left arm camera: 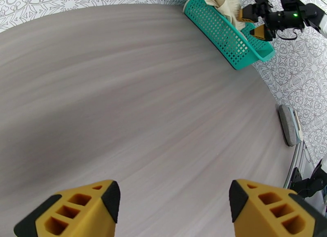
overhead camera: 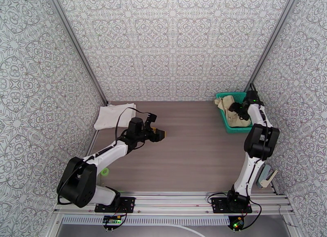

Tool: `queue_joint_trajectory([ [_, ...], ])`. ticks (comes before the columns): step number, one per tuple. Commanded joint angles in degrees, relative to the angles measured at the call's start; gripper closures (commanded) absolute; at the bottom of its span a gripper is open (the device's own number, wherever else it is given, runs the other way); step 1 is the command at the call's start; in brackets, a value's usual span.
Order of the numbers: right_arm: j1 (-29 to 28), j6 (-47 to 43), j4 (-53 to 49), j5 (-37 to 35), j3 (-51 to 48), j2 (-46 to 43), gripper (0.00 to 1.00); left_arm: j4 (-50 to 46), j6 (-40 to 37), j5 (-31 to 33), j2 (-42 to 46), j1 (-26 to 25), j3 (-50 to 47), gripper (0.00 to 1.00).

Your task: Fold and stack the mixed laundry pile

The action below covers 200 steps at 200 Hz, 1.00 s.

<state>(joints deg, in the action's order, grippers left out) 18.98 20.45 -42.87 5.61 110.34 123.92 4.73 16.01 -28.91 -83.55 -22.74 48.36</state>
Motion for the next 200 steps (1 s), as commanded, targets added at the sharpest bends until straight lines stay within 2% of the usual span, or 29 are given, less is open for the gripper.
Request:
queue_joint_trajectory([
  [1, 0.80, 2.84, -0.77, -0.12, 0.72, 2.03, 0.14, -0.86, -0.66, -0.63, -1.15, -0.63, 2.67, 0.24],
  [32, 0.97, 3.80, 1.97, 3.70, 1.07, 4.56, 0.13, -1.63, -0.26, -0.82, -2.96, -0.80, 4.51, 0.23],
  [51, 0.85, 3.81, 2.54, 8.87, 2.85, 7.02, 0.20, -2.46, -0.01, -0.80, -4.30, -0.90, 6.14, 0.24],
  [83, 0.54, 3.72, 6.05, 13.94, 2.02, 7.84, 0.43, -4.18, -0.18, 1.07, -5.40, -1.30, 8.15, 0.28],
  [96, 0.54, 3.72, 7.21, 15.11, 1.71, 7.15, 0.56, -4.00, 0.11, 1.44, -5.27, -1.34, 8.15, 0.30],
  [119, 0.58, 4.24, 11.15, 15.73, -1.01, 3.13, 0.83, -3.96, 0.25, 1.66, -4.71, -1.34, 7.88, 0.30],
  [144, 0.45, 5.90, 17.46, 16.36, -7.08, -4.15, 1.00, -4.11, -0.18, 2.00, -3.69, -1.34, 7.44, 0.30],
  [200, -1.41, 9.04, 32.70, 15.83, -26.69, -25.80, 1.00, -2.83, -0.15, 1.46, -1.83, -0.79, 5.58, 0.30],
])
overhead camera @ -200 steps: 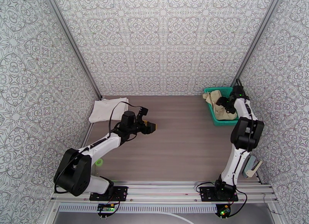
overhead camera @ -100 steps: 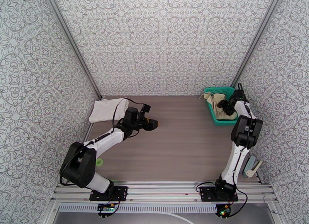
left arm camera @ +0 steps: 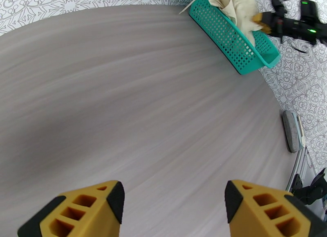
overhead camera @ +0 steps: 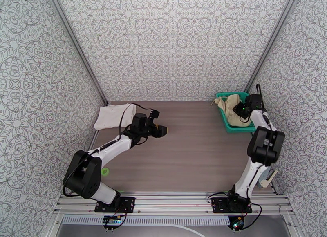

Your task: Fold and stack the mixed laundry pile

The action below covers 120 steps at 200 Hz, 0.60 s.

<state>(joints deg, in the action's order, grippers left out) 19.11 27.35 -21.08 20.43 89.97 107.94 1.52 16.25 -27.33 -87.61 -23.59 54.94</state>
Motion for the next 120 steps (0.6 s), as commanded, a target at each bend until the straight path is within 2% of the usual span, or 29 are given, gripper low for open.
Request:
queue_joint_trajectory([
  [1, -1.63, 2.20, 11.16, 1.06, -6.58, -10.28, 1.00, 0.40, -0.41, -0.10, 2.30, 0.05, -1.03, 0.30],
  [29, -4.47, 2.09, 13.43, 0.76, -12.42, -21.45, 1.00, 1.63, 0.22, -0.45, 3.88, 0.65, -2.76, 0.30],
  [57, -9.55, 1.14, 12.94, 0.17, -13.53, -30.23, 1.00, 3.21, 1.06, -0.69, 5.88, 1.56, -4.34, 0.30],
  [93, -19.48, -1.05, 9.29, -1.24, -10.40, -38.77, 1.00, 3.69, 1.88, -0.80, 9.83, 2.80, -5.77, 0.30],
  [120, -29.22, -4.18, 4.85, -2.64, -7.56, -41.78, 1.00, 2.11, 1.72, -0.79, 14.22, 4.20, -6.33, 0.30],
])
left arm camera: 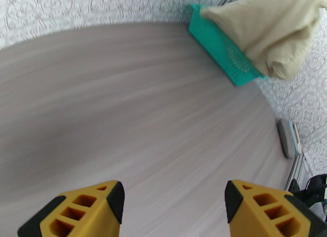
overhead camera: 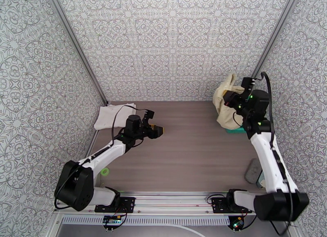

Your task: Fold and stack the mixed laundry pile

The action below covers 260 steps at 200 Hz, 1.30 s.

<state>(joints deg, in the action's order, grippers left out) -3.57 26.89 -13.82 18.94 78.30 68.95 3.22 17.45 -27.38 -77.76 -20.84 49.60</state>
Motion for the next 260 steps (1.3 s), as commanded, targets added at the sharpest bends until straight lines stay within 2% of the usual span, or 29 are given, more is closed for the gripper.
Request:
queue_joint_trajectory([
  [1, -6.80, -3.84, -2.60, -1.26, 4.17, -2.86, 1.00, 0.30, 0.50, -0.75, 4.54, 1.52, -1.00, 0.30],
  [27, -15.27, -5.66, -6.21, -3.03, 3.19, -3.15, 1.00, -2.11, 0.31, -0.56, 9.34, 3.30, -1.67, 0.30],
  [52, -21.56, -6.11, -7.06, -5.17, -1.80, -0.58, 1.00, -5.10, -0.17, 0.10, 12.96, 5.11, -2.61, 0.30],
  [95, -27.23, -5.27, -2.83, -6.63, -10.14, 9.65, 1.00, -6.50, 0.63, 0.26, 14.56, 6.16, -5.36, 0.30],
  [124, -27.98, -4.31, -0.75, -6.68, -11.44, 19.28, 1.00, -6.45, 1.29, 1.22, 13.54, 5.99, -6.90, 0.30],
  [133, -27.98, -4.26, -0.67, -7.16, -11.20, 21.67, 0.91, -6.64, 1.38, 1.60, 13.10, 5.91, -7.32, 0.30],
  [147, -27.91, -4.94, -1.40, -9.02, -10.45, 24.15, 0.67, -7.28, 1.39, 2.34, 12.43, 5.57, -7.58, 0.30],
  [154, -27.68, -5.43, -2.31, -9.81, -9.96, 24.91, 0.59, -7.64, 1.36, 2.59, 12.12, 5.39, -7.68, 0.30],
  [187, -24.92, -6.72, -7.34, -11.78, -8.37, 22.13, 0.35, -10.01, 0.31, 4.60, 10.45, 3.82, -7.86, 0.30],
  [220, -21.96, -9.44, -14.81, -14.49, -7.36, 14.61, 0.22, -12.41, -0.04, 6.80, 9.01, 1.91, -8.03, 0.29],
  [260, -19.11, -8.87, -20.66, -14.68, -10.42, 7.30, 0.17, -16.24, 1.59, 11.07, 8.28, -1.16, -9.26, 0.29],
])
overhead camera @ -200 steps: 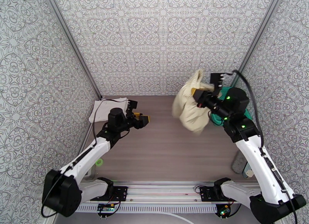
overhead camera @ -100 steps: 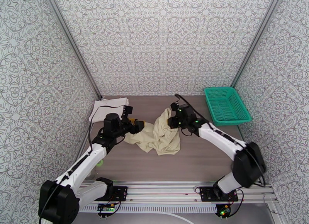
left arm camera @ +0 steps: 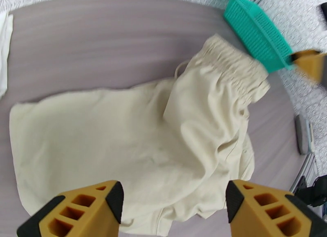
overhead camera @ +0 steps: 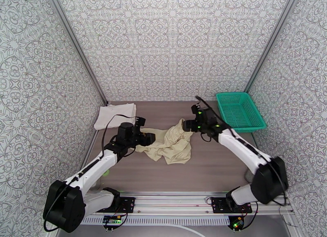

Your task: Fold and stack the mixed laundry pile

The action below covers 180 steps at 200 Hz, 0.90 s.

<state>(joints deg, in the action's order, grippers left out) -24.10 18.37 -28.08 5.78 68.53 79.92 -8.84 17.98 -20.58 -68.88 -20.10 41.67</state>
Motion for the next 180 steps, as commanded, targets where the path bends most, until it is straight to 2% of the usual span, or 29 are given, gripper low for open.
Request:
queue_joint_trajectory([
  [1, 1.42, -0.35, -6.53, -1.50, -0.84, -3.78, 0.17, -4.35, 1.17, 4.43, -0.62, -1.98, -1.33, 0.28],
  [35, 2.41, 1.80, -8.05, 0.26, -6.81, -5.55, 0.16, -10.77, 2.46, 9.50, -1.95, -4.30, -0.81, 0.26],
  [75, 2.66, 3.94, -8.05, 3.47, -13.07, -5.97, 0.15, -10.64, 3.55, 10.12, -2.17, -5.30, -2.21, 0.25],
  [127, 2.74, 3.54, -10.60, 7.75, -13.81, -3.31, 0.18, -10.63, 4.45, 10.32, -4.68, -5.45, -2.32, 0.25],
  [146, 2.90, 5.01, -9.68, 7.35, -13.09, -2.74, 0.18, -11.02, 4.81, 10.67, -3.60, -5.65, -2.72, 0.25],
  [180, 9.70, 7.31, -4.58, 13.74, -10.00, 1.29, 0.21, -10.75, -0.20, 7.97, -2.51, -7.92, 0.53, 0.25],
])
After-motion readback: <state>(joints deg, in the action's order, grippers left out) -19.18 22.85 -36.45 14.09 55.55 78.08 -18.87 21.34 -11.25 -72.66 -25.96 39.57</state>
